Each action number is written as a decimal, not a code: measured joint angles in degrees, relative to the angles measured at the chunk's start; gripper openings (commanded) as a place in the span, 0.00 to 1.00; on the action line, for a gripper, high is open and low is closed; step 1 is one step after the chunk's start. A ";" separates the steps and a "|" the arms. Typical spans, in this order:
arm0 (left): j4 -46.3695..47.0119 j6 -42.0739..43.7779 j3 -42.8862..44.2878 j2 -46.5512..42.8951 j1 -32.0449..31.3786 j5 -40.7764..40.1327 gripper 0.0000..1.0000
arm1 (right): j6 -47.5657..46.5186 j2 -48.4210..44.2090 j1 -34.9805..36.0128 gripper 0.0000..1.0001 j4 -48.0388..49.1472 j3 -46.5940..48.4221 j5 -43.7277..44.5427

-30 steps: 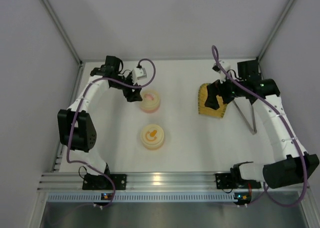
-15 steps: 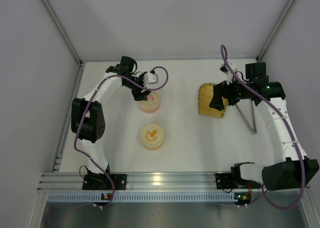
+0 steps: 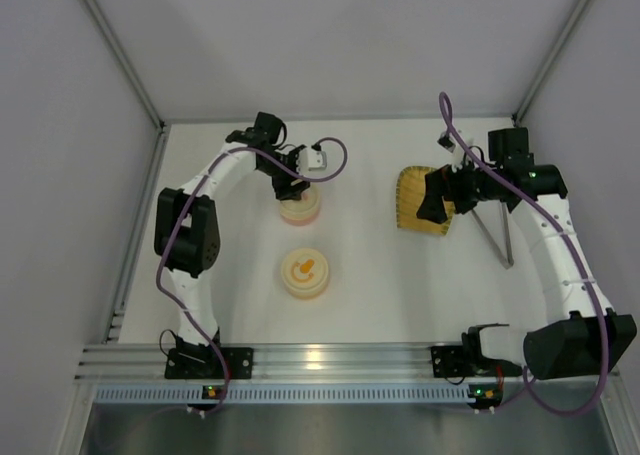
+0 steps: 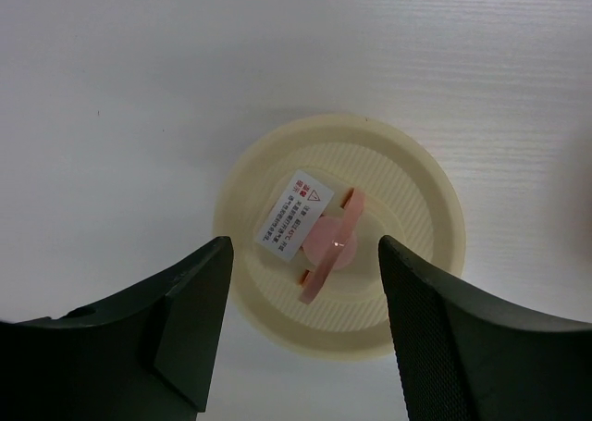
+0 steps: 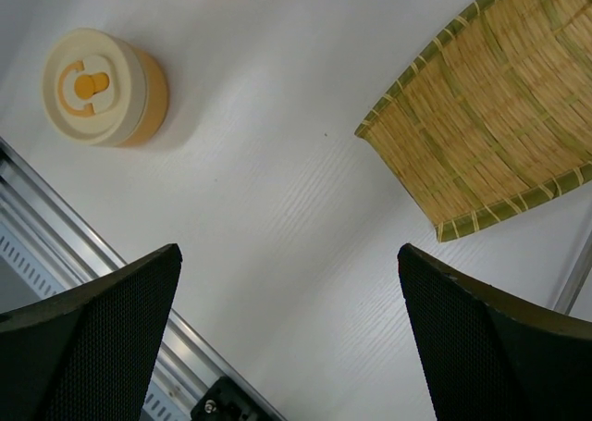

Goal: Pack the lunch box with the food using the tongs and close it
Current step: Close the box lid on the packing box.

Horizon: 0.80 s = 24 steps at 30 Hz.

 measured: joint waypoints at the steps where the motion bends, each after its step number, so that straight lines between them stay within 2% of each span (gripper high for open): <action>1: -0.02 0.11 0.31 0.39 -0.13 0.02 0.68 | 0.00 0.00 0.00 0.99 0.02 -0.11 -0.02; 4: -0.44 0.35 1.44 1.03 -0.42 0.02 0.59 | 0.00 0.00 0.00 0.99 0.02 -0.31 -0.13; 9: -1.07 0.63 3.08 1.40 -0.52 -0.13 0.50 | 0.00 -0.13 0.00 0.99 0.02 -0.31 -0.13; 24: -6.64 2.19 3.08 1.64 -0.52 -1.01 0.41 | 0.04 -0.13 0.00 0.99 0.02 -0.31 -0.42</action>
